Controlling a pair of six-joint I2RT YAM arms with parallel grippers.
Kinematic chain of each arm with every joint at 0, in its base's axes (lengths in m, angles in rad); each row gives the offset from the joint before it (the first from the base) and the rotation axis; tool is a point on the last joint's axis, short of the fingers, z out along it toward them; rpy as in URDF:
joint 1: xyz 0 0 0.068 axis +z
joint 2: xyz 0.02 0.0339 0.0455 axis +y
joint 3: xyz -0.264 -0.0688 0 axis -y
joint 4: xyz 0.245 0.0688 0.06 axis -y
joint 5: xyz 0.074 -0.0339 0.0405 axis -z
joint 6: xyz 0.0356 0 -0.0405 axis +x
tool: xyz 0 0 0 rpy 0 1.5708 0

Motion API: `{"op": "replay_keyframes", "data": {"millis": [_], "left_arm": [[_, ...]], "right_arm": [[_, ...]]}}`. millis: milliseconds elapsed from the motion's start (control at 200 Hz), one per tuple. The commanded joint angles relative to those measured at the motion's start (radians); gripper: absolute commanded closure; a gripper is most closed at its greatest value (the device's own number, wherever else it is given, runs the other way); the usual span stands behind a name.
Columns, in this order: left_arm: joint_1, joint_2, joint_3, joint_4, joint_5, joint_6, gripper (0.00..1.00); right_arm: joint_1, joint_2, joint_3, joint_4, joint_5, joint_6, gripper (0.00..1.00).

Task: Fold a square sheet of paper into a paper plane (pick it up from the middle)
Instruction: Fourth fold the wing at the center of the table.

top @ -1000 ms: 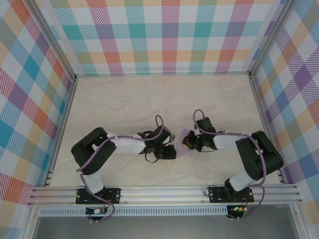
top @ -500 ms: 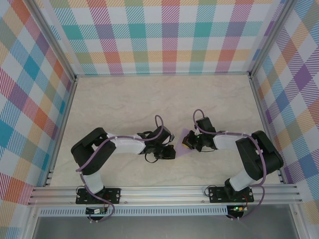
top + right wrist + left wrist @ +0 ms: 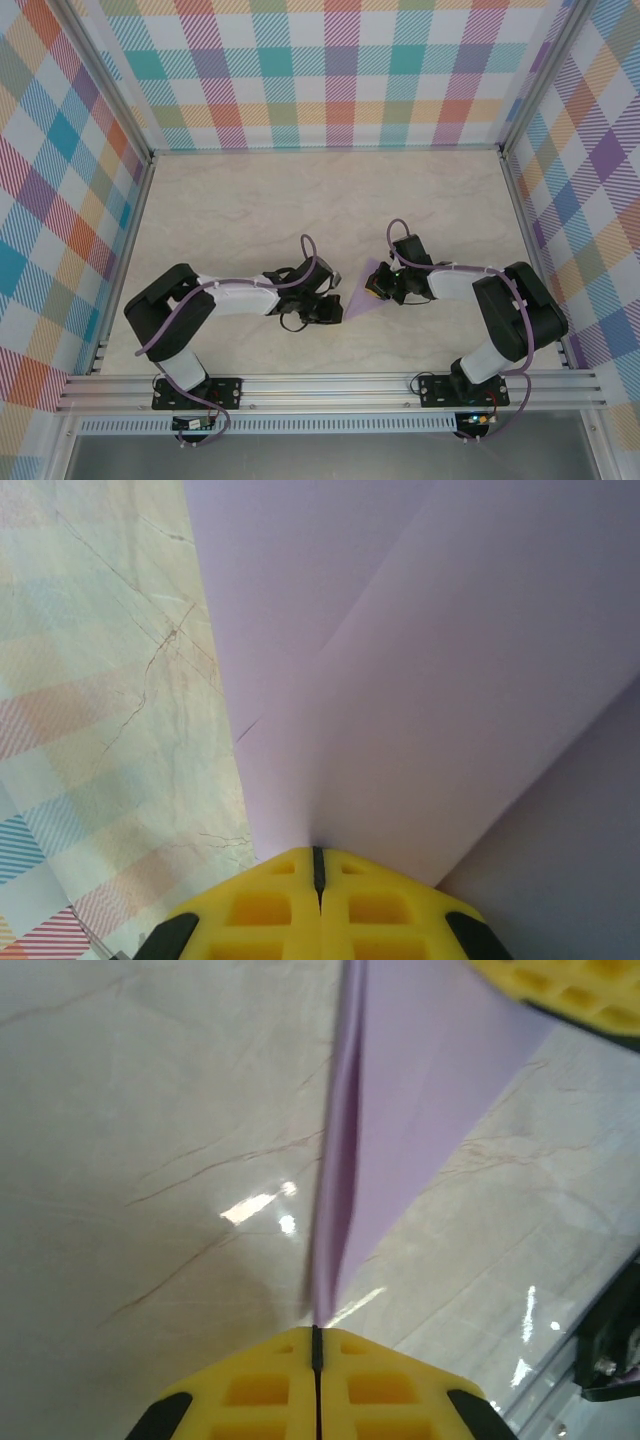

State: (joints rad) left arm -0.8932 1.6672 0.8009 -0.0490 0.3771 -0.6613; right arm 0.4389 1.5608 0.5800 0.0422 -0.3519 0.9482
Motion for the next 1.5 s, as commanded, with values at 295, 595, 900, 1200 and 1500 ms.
{"op": "replay_keyframes", "data": {"millis": [295,595,900,1200,1500], "left_arm": [[0.001,0.080,0.064,0.140,-0.007,-0.070,1.00],[0.001,0.120,0.060,0.080,-0.029,-0.058,1.00],[0.016,0.074,0.017,-0.014,-0.093,-0.037,1.00],[0.027,0.056,-0.008,-0.014,-0.096,-0.039,1.00],[0.027,0.069,-0.008,-0.008,-0.088,-0.050,1.00]], "right_arm": [[-0.008,0.009,-0.013,-0.074,0.032,-0.080,1.00],[-0.008,0.006,0.010,-0.001,-0.079,-0.125,1.00],[0.001,-0.066,0.027,0.046,-0.149,-0.148,0.99],[0.094,0.012,0.016,0.084,-0.159,-0.140,0.99],[0.115,0.073,0.025,0.024,-0.144,-0.222,0.99]]}}
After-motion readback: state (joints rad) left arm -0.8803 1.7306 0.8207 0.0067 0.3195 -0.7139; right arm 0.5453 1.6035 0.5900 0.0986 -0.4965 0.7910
